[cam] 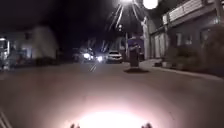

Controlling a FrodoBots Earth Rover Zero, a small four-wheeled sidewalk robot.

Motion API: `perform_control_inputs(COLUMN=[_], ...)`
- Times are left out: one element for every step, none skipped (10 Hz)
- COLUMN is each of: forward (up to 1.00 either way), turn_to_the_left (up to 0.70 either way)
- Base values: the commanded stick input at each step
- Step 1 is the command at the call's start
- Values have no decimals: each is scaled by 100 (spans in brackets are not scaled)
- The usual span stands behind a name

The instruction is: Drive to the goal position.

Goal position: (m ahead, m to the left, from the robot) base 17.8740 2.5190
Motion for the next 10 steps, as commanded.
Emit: perform_control_inputs(forward=[70, 70, 70, 70, 70, 70, 70, 70, 70, 70], turn_to_the_left=[1, 0, 0, 0, 0, 0, 0, 0, 0, 0])
